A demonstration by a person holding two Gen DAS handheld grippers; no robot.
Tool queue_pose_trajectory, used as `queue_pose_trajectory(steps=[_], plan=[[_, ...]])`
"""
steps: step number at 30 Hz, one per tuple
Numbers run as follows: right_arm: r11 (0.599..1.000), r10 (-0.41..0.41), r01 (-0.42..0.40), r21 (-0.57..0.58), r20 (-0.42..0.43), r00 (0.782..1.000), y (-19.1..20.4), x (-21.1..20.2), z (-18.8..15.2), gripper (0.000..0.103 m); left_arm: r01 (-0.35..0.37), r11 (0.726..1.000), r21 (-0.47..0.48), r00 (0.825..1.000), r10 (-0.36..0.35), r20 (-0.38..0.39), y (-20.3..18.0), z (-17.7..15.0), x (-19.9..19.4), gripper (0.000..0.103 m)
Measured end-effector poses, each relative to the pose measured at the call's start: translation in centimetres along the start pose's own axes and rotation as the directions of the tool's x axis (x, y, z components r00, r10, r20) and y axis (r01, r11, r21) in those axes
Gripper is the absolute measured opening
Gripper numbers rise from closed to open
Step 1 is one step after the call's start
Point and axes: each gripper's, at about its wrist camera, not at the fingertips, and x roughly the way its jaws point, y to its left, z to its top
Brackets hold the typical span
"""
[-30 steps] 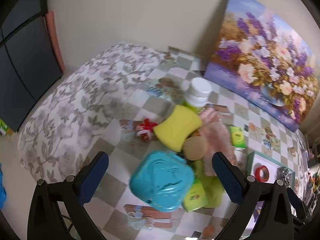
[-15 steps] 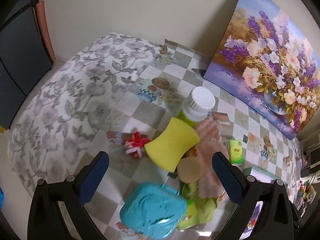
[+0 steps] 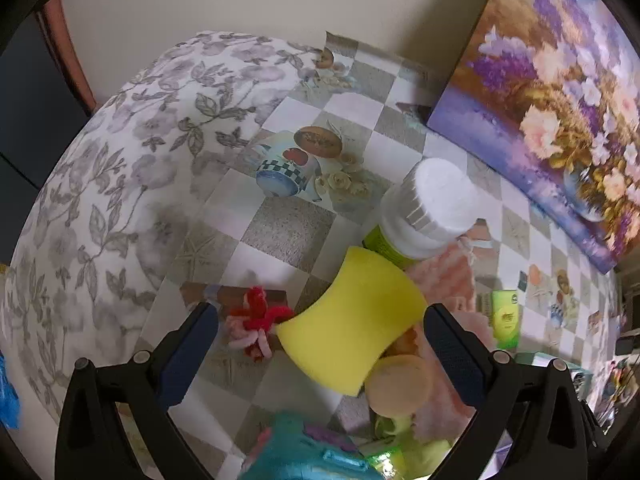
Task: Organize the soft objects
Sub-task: 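Move both tools back over the pile of soft items, then grasp the yellow sponge with the left gripper while the right gripper grasps the pink striped cloth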
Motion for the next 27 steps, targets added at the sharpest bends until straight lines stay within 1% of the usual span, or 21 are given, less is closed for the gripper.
queue_pose_trajectory(steps=[3,6,8,9,11,12,14,15,16,17,20,22,24,27], plan=[[1.000,0.011,-0.011,0.005,-0.021,1.000,0.1,1.3,0.0,0.086,0.010,1.000,0.027,1.000,-0.010,-0.016,-0.5,0.2,0.9,0.103],[1.000,0.028,-0.028,0.002,-0.035,0.999,0.4,2.2,0.0,0.075,0.016,0.998,0.059,0.999,-0.014,-0.033,-1.2,0.2,1.7,0.103],[0.999,0.047,-0.047,0.002,-0.035,0.998,0.5,2.4,-0.1,0.063,0.015,0.997,0.071,0.999,-0.012,-0.041,-1.5,0.1,2.2,0.103],[0.999,0.053,-0.053,0.004,-0.033,0.998,0.6,2.5,-0.1,0.060,0.015,0.997,0.077,0.999,-0.011,-0.047,-1.6,0.1,2.5,0.103],[0.998,0.070,-0.070,0.004,-0.026,0.997,0.6,2.4,-0.1,0.043,0.011,0.997,0.081,0.998,-0.007,-0.056,-1.8,0.0,2.9,0.103],[0.997,0.076,-0.075,0.003,-0.024,0.997,0.5,2.5,-0.2,0.039,0.011,0.997,0.083,0.998,-0.006,-0.060,-1.8,0.0,3.1,0.103],[0.997,0.078,-0.078,-0.001,-0.022,0.997,0.5,2.5,-0.2,0.030,0.016,0.996,0.087,0.998,-0.010,-0.066,-1.9,-0.1,3.4,0.103],[0.997,0.080,-0.080,-0.002,-0.022,0.997,0.5,2.5,-0.2,0.028,0.020,0.996,0.090,0.997,-0.014,-0.072,-2.0,-0.2,3.6,0.103],[0.997,0.083,-0.083,-0.001,-0.022,0.996,0.5,2.5,-0.2,0.021,0.021,0.996,0.090,0.997,-0.014,-0.075,-2.0,-0.2,3.8,0.103],[0.996,0.088,-0.088,0.001,-0.022,0.996,0.4,2.5,-0.2,0.017,0.021,0.996,0.089,0.997,-0.013,-0.080,-2.0,-0.2,4.0,0.102],[0.996,0.090,-0.090,0.005,-0.023,0.996,0.2,2.5,-0.2,0.017,0.024,0.996,0.087,0.997,-0.017,-0.080,-2.0,-0.2,4.1,0.102],[0.996,0.092,-0.092,0.005,-0.026,0.995,0.2,2.5,-0.2,0.017,0.027,0.996,0.091,0.996,-0.020,-0.083,-2.0,-0.2,4.3,0.089],[0.996,0.094,-0.094,0.006,-0.028,0.995,0.2,2.6,-0.2,0.017,0.031,0.995,0.091,0.995,-0.022,-0.100,-2.0,-0.3,4.7,0.088],[0.996,0.094,-0.094,0.006,-0.029,0.995,0.2,2.6,-0.2,0.017,0.042,0.995,0.087,0.993,-0.032,-0.112,-2.0,-0.3,5.1,0.083]])
